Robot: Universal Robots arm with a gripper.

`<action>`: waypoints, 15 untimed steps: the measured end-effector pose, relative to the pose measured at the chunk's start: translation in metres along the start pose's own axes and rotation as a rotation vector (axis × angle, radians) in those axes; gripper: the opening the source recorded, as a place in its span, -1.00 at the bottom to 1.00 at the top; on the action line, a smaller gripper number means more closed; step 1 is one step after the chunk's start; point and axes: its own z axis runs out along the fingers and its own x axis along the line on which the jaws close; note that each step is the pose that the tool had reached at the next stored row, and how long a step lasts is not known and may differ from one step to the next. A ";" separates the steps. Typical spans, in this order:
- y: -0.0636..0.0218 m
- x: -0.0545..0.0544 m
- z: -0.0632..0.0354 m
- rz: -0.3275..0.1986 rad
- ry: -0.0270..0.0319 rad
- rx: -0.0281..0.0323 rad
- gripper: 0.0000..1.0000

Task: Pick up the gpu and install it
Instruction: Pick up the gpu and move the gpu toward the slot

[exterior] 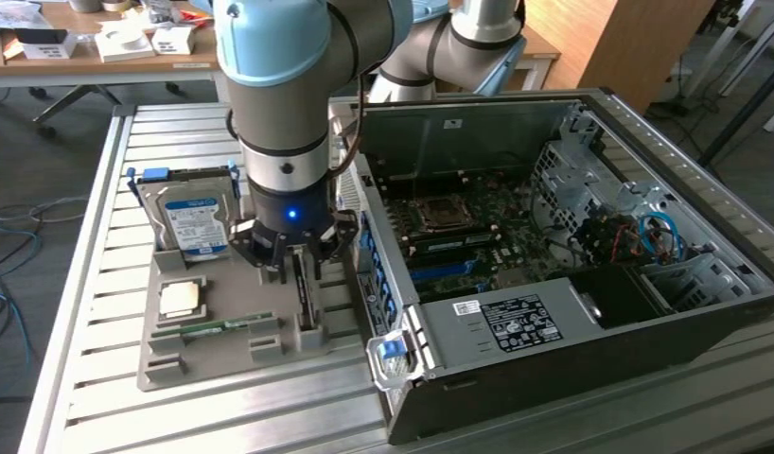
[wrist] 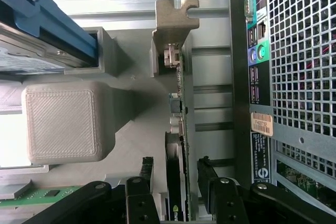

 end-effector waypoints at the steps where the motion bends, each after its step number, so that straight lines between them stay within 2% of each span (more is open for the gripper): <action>1: 0.0000 0.000 0.0001 0.000 -0.0001 -0.0001 -0.05; 15: -0.0019 -0.001 -0.0002 0.000 0.0001 0.0002 -0.05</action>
